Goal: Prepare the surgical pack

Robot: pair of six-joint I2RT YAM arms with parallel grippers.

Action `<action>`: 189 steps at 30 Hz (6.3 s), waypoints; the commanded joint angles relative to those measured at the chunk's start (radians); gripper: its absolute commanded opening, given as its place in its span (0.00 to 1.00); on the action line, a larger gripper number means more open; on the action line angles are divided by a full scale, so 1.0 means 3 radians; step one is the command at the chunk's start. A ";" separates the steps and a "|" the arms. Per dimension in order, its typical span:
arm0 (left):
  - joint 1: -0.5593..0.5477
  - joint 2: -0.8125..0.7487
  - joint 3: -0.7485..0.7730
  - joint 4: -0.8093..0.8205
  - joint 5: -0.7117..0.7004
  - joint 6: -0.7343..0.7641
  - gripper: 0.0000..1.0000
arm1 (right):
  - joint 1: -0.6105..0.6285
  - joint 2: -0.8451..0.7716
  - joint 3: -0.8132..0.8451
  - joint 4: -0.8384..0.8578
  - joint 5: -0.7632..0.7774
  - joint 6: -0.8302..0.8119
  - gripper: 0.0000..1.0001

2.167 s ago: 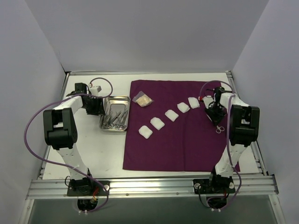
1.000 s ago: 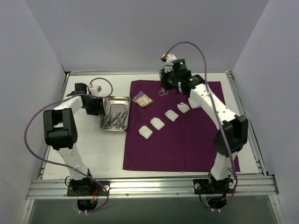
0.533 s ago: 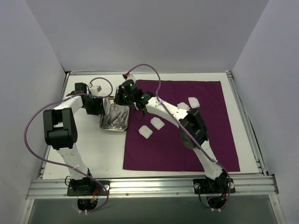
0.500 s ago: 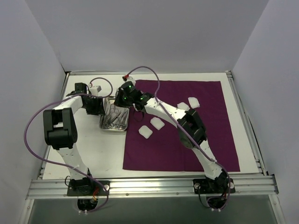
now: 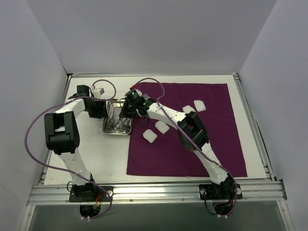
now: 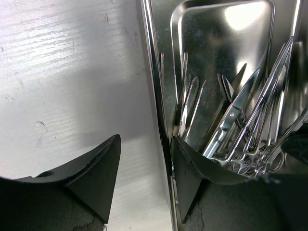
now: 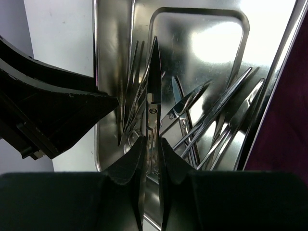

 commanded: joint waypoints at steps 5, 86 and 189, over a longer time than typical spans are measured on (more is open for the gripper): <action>0.0003 -0.0147 0.0032 0.0098 -0.0008 0.0024 0.56 | 0.0041 -0.0068 -0.0036 -0.0128 -0.0078 0.0155 0.00; -0.0032 -0.2080 0.0098 -0.1769 0.0195 0.0530 0.67 | -0.0476 -0.2360 -0.2813 0.0040 -0.0895 -0.2928 0.59; -0.0615 -0.1896 -0.0040 -0.1452 0.0089 0.0561 0.66 | -0.0266 -0.2047 -0.2102 -0.0394 -0.0742 -0.3199 0.00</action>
